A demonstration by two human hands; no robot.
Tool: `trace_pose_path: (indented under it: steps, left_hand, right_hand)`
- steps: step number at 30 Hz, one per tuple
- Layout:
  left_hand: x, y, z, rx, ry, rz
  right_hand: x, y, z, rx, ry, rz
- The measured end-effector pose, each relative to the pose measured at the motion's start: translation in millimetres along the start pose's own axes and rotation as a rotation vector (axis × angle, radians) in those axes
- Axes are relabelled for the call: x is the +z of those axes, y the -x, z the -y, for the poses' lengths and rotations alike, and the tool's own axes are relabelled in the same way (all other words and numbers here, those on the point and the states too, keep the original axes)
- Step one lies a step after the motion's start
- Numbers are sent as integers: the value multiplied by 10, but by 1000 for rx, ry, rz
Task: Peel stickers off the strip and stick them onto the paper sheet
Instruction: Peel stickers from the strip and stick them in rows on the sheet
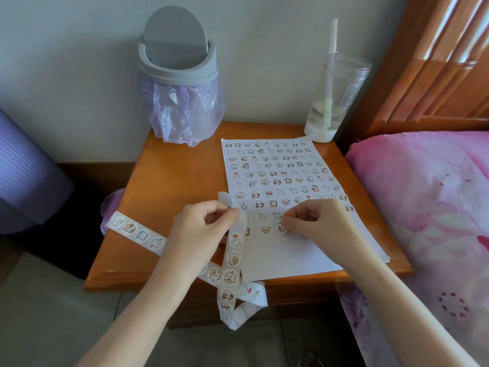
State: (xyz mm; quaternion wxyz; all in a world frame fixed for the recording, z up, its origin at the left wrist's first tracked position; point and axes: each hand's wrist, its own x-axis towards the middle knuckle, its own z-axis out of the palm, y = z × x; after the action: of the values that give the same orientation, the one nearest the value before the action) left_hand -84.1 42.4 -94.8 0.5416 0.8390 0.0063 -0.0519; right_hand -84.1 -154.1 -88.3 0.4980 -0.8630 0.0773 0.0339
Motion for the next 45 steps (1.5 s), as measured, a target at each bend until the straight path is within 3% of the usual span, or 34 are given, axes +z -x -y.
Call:
trace_pose_path:
  steps: [15, 35, 40, 45]
  left_hand:
    - [13, -3, -9, 3, -8, 1]
    - [-1, 0, -17, -4, 11, -13]
    - [-57, -8, -34, -21, 185, -11]
    - [-105, 24, -85, 24, 289, -120]
  right_hand:
    - [98, -31, -85, -82, 81, -71]
    - [57, -67, -157, -131, 193, -38]
    - [71, 22, -3, -241, 23, -118]
    - [326, 213, 204, -358, -98, -4]
